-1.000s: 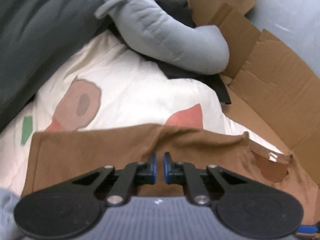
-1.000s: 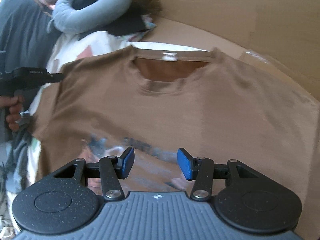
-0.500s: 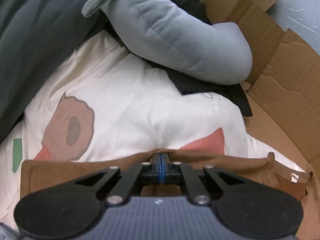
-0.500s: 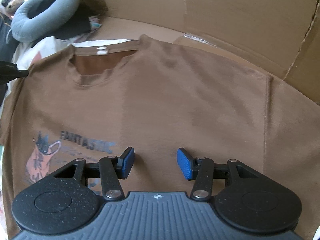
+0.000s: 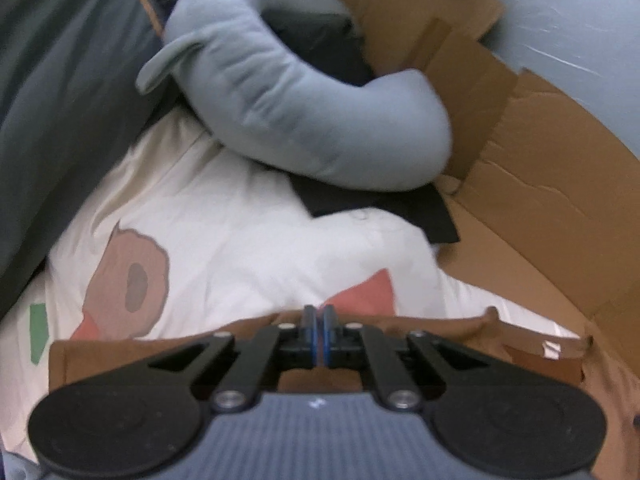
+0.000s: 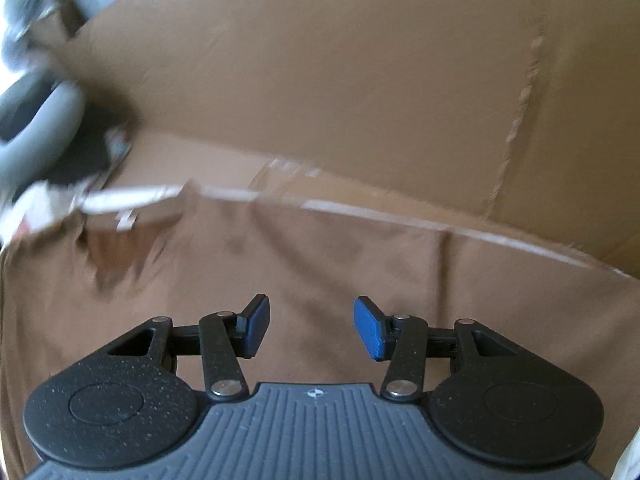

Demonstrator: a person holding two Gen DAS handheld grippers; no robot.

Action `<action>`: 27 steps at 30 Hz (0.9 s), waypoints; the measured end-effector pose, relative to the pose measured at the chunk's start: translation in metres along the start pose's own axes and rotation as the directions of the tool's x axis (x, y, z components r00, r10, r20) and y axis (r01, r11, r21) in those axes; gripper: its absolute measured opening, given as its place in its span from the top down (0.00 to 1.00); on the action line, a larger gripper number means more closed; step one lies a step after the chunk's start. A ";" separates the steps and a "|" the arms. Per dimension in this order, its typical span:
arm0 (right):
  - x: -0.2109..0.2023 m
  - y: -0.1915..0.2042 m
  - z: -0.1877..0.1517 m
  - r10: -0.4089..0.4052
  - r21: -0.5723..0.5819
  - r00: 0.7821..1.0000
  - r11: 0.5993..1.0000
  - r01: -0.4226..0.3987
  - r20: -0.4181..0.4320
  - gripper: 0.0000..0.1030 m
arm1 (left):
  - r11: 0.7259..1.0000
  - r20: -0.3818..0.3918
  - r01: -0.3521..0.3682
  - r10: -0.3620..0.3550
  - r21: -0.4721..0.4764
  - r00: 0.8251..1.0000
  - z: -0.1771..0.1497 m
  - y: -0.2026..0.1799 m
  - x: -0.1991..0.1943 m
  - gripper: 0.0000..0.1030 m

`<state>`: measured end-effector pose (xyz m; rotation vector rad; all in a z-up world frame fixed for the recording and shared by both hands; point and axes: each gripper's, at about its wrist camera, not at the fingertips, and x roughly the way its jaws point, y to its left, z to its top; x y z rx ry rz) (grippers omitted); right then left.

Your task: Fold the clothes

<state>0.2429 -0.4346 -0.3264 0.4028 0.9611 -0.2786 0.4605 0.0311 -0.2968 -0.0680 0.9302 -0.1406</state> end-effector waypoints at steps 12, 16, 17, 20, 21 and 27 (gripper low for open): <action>0.025 -0.049 0.019 -0.140 0.123 0.990 0.982 0.140 -0.014 0.70 | 0.997 -0.063 -0.027 0.032 0.071 0.997 -0.007 -0.021 0.037 0.95; 0.039 -0.055 0.027 -0.168 0.157 0.985 0.973 0.171 -0.031 0.73 | 0.994 -0.093 -0.032 0.042 0.107 0.995 -0.003 -0.023 0.044 0.96; 0.041 -0.057 0.030 -0.170 0.174 0.985 0.969 0.173 -0.032 0.73 | 0.994 -0.105 -0.030 0.041 0.102 0.994 -0.001 -0.022 0.046 0.97; 0.043 -0.063 0.036 -0.173 0.229 0.984 0.957 0.177 -0.037 0.75 | 0.994 -0.129 -0.035 0.049 0.105 0.990 0.003 -0.022 0.051 0.97; 0.043 -0.063 0.036 -0.176 0.230 0.984 0.956 0.180 -0.038 0.77 | 0.994 -0.133 -0.038 0.052 0.107 0.990 0.004 -0.023 0.051 0.97; 0.046 -0.062 0.038 -0.197 0.206 0.980 0.958 0.201 -0.042 0.78 | 0.994 -0.179 -0.044 0.060 0.096 0.982 0.013 -0.023 0.052 0.97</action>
